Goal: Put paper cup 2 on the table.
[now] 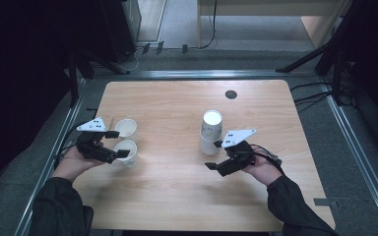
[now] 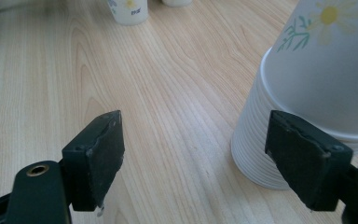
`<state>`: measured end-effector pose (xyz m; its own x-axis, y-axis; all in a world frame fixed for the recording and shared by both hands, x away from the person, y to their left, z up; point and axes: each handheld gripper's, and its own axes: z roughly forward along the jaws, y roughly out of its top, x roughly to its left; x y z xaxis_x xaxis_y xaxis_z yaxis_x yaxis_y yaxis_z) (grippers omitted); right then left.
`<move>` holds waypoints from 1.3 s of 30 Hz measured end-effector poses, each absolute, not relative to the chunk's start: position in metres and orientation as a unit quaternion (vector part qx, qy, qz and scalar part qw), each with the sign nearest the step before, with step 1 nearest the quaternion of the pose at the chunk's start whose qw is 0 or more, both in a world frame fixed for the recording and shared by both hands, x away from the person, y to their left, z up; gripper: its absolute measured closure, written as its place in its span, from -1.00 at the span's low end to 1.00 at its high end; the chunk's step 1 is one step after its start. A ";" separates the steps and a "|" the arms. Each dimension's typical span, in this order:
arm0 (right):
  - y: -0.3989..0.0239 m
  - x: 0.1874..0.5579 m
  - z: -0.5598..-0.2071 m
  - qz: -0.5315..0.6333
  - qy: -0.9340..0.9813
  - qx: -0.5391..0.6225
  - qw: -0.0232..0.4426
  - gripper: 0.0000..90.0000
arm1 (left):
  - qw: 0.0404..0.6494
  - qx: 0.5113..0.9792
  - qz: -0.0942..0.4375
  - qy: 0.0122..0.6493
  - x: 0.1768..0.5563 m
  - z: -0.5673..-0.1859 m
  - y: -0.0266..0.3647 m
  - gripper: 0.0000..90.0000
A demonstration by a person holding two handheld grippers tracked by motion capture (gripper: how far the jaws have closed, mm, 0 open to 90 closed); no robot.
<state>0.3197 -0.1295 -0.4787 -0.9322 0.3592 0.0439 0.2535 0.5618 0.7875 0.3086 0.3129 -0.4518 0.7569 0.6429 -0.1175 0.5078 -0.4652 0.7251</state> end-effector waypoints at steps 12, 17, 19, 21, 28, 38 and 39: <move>-0.125 0.314 -0.469 0.443 0.878 0.169 0.069 -0.56 | 0.387 0.852 0.084 0.343 0.299 -0.445 0.294 -0.79; -0.123 0.315 -0.473 0.435 0.882 0.167 0.066 -0.56 | 0.398 0.852 0.066 0.332 0.301 -0.441 0.283 -0.79; -0.123 0.316 -0.473 0.435 0.882 0.167 0.065 -0.56 | 0.395 0.856 0.068 0.327 0.301 -0.440 0.277 -0.79; -0.123 0.316 -0.475 0.435 0.883 0.166 0.064 -0.56 | 0.392 0.860 0.068 0.319 0.300 -0.439 0.269 -0.79; -0.122 0.314 -0.476 0.431 0.885 0.162 0.059 -0.56 | 0.382 0.869 0.056 0.308 0.299 -0.436 0.240 -0.79; -0.122 0.313 -0.476 0.435 0.885 0.157 0.056 -0.56 | 0.390 0.869 0.051 0.300 0.295 -0.436 0.204 -0.79; -0.122 0.313 -0.475 0.435 0.885 0.157 0.055 -0.56 | 0.389 0.870 0.052 0.299 0.295 -0.437 0.201 -0.79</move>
